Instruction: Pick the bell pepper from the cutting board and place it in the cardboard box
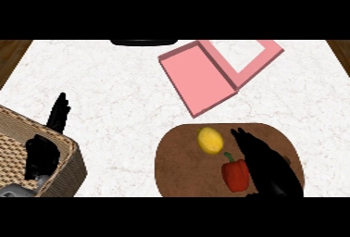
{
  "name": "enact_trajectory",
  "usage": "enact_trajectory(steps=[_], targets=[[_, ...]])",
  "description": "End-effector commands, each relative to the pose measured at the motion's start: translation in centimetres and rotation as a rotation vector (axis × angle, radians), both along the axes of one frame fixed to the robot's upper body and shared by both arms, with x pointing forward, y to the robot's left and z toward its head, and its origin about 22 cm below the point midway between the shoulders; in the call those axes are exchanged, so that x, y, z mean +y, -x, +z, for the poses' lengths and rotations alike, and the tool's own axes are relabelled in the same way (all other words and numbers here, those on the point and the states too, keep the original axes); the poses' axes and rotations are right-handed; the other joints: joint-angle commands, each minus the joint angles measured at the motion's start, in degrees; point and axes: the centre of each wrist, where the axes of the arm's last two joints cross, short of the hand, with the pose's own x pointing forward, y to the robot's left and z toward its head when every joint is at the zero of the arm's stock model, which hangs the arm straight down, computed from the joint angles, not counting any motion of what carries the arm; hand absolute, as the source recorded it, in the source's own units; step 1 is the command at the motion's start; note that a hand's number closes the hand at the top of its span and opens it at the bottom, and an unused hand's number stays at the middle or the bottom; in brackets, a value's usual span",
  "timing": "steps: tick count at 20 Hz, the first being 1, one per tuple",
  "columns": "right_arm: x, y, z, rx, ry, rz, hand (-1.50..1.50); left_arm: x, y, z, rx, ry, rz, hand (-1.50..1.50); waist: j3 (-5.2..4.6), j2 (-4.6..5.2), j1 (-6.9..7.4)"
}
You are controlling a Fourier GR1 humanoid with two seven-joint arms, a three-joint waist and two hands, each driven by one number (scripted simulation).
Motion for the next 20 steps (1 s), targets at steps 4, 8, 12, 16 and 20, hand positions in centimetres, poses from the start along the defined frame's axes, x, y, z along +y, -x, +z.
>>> enact_trajectory(steps=[4, 8, 12, 16, 20], targets=[[1.3, 1.2, -0.7, 0.016, 0.039, -0.040, -1.50, 1.0, 0.6, -0.9, 0.094, -0.025, -0.058, 0.00, -0.36, 0.24, 0.00], [0.2, 0.8, -1.9, 0.028, 0.028, -0.053, -1.50, 1.5, 1.3, -0.5, 0.107, -0.020, -0.061, 0.00, -0.33, 0.21, 0.17], [0.0, -1.3, -2.0, 0.022, 0.021, -0.046, -1.50, 1.4, -0.2, -0.7, 0.095, -0.013, -0.057, 0.00, -0.34, 0.35, 0.06], [0.9, -1.5, -2.4, 0.037, 0.043, -0.047, -1.50, 1.4, 0.0, -1.2, 0.093, -0.017, -0.055, 0.00, -0.35, 0.31, 0.14], [1.5, 0.2, -4.7, 0.061, 0.067, -0.035, -1.50, 0.3, 0.8, -0.1, 0.094, -0.029, -0.064, 0.00, -0.31, 0.21, 0.15]])
